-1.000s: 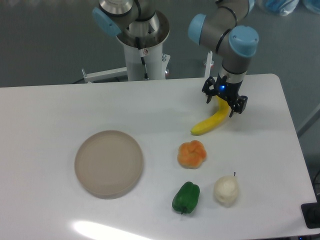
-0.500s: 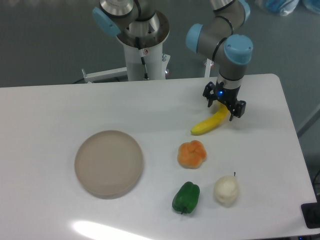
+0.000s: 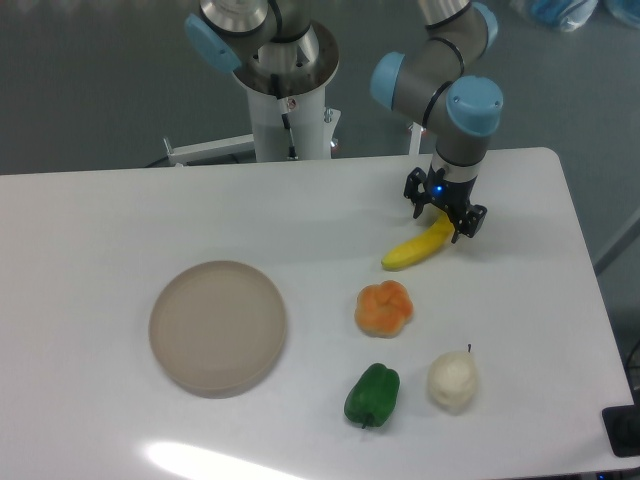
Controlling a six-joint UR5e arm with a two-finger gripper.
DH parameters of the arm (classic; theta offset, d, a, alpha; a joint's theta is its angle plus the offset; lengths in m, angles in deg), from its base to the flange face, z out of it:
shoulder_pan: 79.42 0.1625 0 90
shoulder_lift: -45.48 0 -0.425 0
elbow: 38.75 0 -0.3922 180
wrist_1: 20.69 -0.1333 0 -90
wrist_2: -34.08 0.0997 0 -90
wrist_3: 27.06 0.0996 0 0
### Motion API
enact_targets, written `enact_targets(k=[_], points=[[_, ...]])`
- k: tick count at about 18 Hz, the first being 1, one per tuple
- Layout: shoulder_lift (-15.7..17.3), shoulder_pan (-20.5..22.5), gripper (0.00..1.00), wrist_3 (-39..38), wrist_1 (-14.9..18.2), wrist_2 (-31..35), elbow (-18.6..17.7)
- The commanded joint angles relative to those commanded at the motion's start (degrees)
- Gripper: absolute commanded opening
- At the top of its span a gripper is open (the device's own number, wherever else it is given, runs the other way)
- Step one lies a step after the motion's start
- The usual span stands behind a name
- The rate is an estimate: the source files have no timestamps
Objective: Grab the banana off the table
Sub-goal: 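Close the gripper on the banana's stem end, then lift the banana and carry it toward the white fruit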
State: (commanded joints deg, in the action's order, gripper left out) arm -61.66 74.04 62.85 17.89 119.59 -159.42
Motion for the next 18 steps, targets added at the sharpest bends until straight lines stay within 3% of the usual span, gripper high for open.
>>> enact_targets(k=[11, 18], points=[[0.35, -0.09, 0.28, 0.00, 0.26, -0.26, 2.28], [0.00, -8.52, 0.28, -7.90, 3.34, 0.00, 14.66]])
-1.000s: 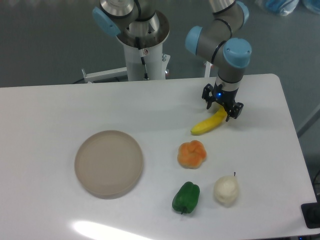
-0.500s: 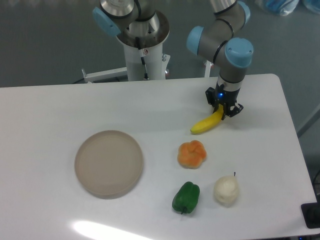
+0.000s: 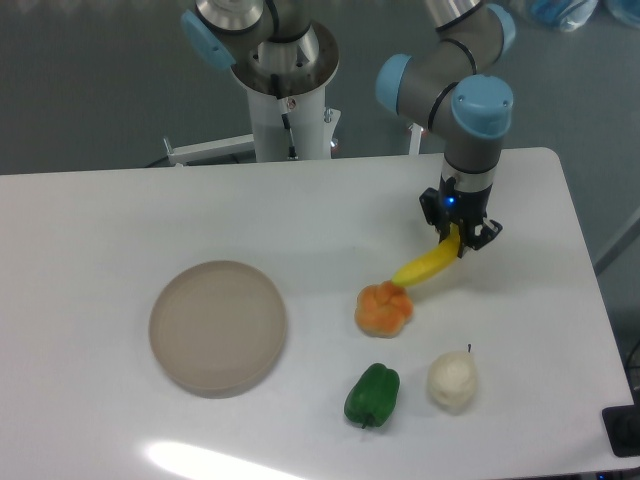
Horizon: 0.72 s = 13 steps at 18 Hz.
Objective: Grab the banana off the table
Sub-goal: 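Lift the banana and carry it toward the white fruit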
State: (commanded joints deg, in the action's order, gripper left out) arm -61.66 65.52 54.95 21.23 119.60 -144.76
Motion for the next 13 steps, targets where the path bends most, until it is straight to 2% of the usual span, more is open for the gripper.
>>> enact_targets(k=[5, 11, 13], points=[[-2.89, -3.60, 0.28, -3.52, 0.79, 0.61, 6.77], [-6.23, -6.86, 0.28, -8.60, 5.87, 4.13, 15.73], [-6.59, -7.30, 0.28, -9.32, 6.15, 4.65, 16.45]])
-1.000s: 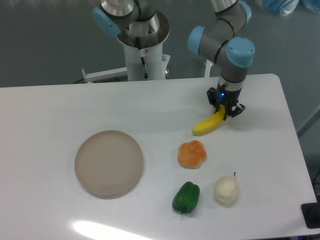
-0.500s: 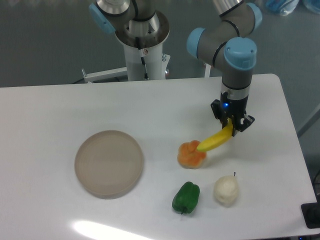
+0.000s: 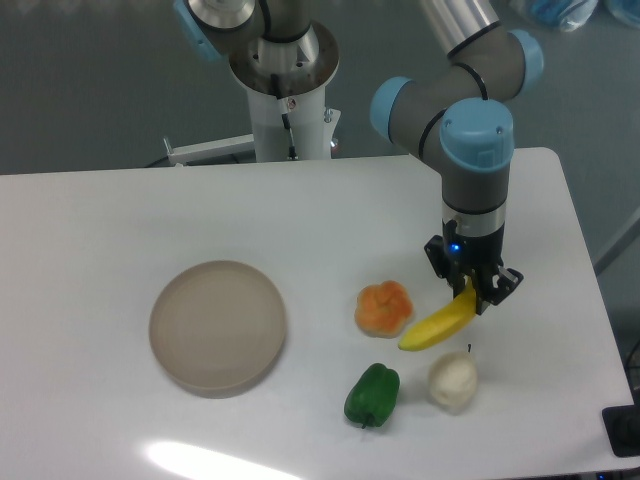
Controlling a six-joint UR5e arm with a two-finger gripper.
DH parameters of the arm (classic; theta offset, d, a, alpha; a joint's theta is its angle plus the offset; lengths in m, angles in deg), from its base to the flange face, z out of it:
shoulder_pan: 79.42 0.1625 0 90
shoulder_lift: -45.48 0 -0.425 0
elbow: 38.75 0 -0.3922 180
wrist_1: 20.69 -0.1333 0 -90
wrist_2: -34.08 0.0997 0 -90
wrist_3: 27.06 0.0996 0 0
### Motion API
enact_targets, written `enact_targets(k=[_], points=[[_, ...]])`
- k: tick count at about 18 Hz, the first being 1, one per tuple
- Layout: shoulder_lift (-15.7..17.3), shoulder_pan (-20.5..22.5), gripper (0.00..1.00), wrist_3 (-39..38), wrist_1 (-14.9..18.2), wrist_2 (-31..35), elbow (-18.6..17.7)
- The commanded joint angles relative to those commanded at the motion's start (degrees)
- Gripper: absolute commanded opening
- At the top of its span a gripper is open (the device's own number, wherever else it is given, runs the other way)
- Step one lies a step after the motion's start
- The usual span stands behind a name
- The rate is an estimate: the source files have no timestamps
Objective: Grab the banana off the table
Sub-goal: 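Lift the banana and carry it toward the white fruit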
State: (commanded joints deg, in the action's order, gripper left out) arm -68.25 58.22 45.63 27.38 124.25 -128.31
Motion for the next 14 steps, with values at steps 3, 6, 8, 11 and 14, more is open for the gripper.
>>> enact_targets(k=[3, 6, 8, 11, 14], points=[[0.00, -0.09, 0.28, 0.00, 0.00, 0.53, 0.18], [-0.62, -0.18, 0.28, -0.18, -0.09, 0.71, 0.53], [-0.62, -0.35, 0.28, -0.18, 0.00, 0.71, 0.62], [-0.62, -0.35, 0.28, -0.18, -0.09, 0.71, 0.62], [-0.79, -0.44, 0.28, -0.18, -0.09, 0.71, 0.88]])
